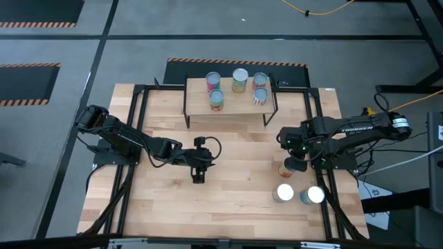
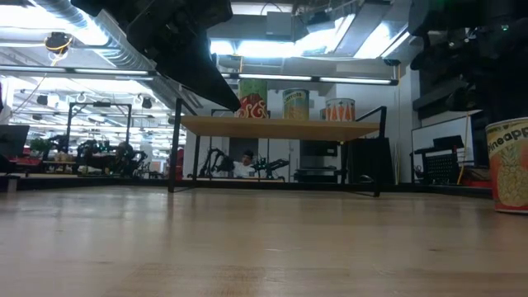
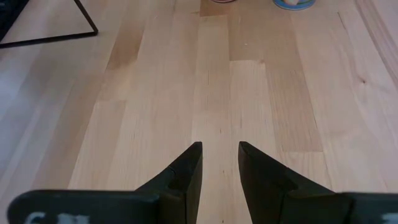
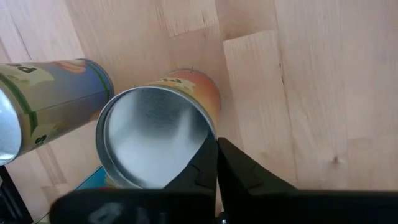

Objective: Pick and place cans onto a shelf
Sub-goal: Put the canned pineapples on the shelf

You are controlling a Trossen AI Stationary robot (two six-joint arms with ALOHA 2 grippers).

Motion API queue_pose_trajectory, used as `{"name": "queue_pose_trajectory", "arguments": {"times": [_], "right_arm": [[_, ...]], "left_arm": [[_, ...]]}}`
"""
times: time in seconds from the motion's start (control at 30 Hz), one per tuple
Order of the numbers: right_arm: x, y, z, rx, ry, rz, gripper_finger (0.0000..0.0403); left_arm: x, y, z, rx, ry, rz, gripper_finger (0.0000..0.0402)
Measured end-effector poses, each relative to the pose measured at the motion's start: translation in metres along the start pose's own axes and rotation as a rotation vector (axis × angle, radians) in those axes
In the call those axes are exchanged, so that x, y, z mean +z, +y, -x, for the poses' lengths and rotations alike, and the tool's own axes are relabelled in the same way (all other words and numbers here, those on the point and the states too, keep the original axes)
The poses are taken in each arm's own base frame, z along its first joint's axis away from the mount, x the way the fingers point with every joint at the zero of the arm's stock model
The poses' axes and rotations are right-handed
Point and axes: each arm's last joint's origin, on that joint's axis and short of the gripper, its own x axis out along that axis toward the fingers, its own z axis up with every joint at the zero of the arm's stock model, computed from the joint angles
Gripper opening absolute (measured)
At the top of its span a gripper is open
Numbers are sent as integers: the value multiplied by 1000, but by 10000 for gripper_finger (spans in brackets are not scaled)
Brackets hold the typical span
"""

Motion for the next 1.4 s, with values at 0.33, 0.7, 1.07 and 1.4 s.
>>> {"name": "queue_pose_trajectory", "arguments": {"times": [0.33,0.7,1.07,1.4], "right_arm": [[6,2,6,-5,-41,23,4],[25,15,58,42,-235,56,2],[59,33,137,-60,-527,97,1],[121,23,184,-158,-609,204,4]], "left_arm": [[0,0,0,0,0,0,96],[0,0,0,3,0,-1,96],[0,0,0,4,0,-1,96],[0,0,0,4,-1,-1,96]]}}
